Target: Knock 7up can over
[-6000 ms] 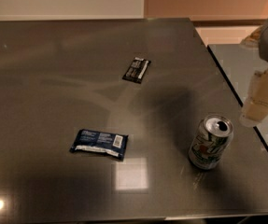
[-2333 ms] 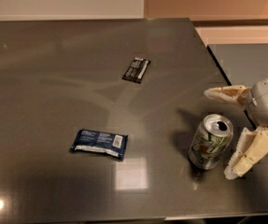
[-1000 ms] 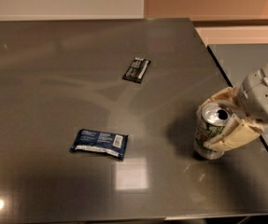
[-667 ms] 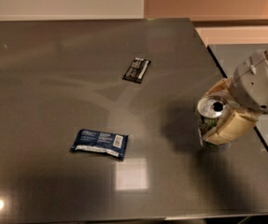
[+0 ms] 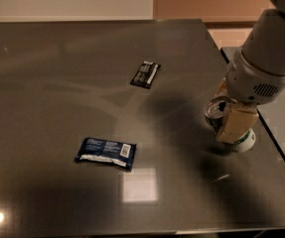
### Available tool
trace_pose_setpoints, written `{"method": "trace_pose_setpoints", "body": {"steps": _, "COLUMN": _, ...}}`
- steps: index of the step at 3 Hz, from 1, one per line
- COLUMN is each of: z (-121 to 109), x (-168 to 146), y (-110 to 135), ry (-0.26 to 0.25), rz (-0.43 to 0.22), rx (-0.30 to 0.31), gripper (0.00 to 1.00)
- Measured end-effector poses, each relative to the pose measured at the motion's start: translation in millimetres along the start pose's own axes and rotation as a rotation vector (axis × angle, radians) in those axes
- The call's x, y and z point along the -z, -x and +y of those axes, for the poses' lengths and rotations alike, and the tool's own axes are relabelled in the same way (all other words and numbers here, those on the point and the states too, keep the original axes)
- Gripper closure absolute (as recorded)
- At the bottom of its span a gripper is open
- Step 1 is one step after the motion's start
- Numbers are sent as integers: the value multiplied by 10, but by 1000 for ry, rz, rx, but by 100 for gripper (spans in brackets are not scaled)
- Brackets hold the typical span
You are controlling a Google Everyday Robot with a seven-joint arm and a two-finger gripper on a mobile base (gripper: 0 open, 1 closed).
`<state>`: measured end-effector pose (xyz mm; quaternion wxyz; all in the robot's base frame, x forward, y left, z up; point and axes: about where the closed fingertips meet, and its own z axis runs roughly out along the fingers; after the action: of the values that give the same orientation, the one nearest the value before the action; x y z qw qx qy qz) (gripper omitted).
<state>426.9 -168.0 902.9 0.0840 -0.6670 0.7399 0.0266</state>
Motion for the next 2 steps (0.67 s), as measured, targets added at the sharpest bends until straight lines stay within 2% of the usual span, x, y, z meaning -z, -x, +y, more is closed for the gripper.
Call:
{"method": "trace_pose_setpoints", "body": {"steps": 1, "z": -162, "x": -86, "y": -46, "ry": 40, "rz": 57, "rx": 26, "gripper": 85}}
{"method": "trace_pose_setpoints", "body": {"steps": 2, "z": -283, "x": -164, "y": -16, "ry": 71, "rz": 90, "rx": 62, "gripper": 61}}
